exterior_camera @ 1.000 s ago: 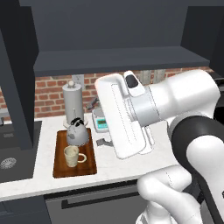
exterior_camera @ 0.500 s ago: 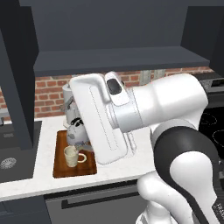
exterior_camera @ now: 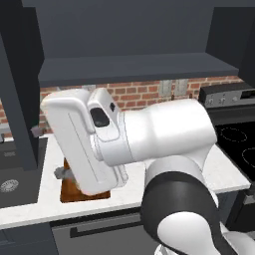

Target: Pick the kettle from the counter and place it on the tray. Then pick the mug from the cabinet and place it on the tray. Then close the cabinet doors.

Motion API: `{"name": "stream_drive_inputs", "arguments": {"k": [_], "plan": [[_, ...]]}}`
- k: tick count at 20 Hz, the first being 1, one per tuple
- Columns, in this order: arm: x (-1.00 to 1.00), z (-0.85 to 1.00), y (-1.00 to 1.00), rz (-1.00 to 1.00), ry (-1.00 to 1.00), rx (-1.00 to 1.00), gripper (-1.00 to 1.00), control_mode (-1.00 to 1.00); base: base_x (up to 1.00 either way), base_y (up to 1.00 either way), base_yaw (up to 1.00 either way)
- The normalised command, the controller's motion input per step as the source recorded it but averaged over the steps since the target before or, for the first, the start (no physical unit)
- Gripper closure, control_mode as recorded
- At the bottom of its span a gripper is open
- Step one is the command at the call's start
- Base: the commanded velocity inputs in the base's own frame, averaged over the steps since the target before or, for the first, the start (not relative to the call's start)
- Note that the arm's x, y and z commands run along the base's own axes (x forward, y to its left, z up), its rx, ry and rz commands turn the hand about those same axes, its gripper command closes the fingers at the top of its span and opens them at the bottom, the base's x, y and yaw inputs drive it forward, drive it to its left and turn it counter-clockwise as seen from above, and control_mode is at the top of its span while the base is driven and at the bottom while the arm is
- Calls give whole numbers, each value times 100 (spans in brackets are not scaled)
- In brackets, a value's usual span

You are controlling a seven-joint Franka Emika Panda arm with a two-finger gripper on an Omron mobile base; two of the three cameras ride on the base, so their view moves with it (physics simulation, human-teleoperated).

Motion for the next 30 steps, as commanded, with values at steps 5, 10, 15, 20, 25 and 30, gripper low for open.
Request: {"name": "stream_drive_inputs", "arguments": {"k": [5, 10, 15, 20, 25, 30], "plan": [[0, 0, 54, -5, -23, 0, -100, -100, 0, 0, 0], [6, 0, 51, -9, -22, 0, -100, -100, 0, 0, 0], [28, 0, 35, -15, -5, 0, -100, -100, 0, 0, 0], [32, -6, 35, -19, 0, 0, -100, -100, 0, 0, 0], [33, -9, 39, -21, 0, 3, -100, -100, 0, 0, 0], [39, -11, 32, -19, 0, 2, -100, -100, 0, 0, 0]]}}
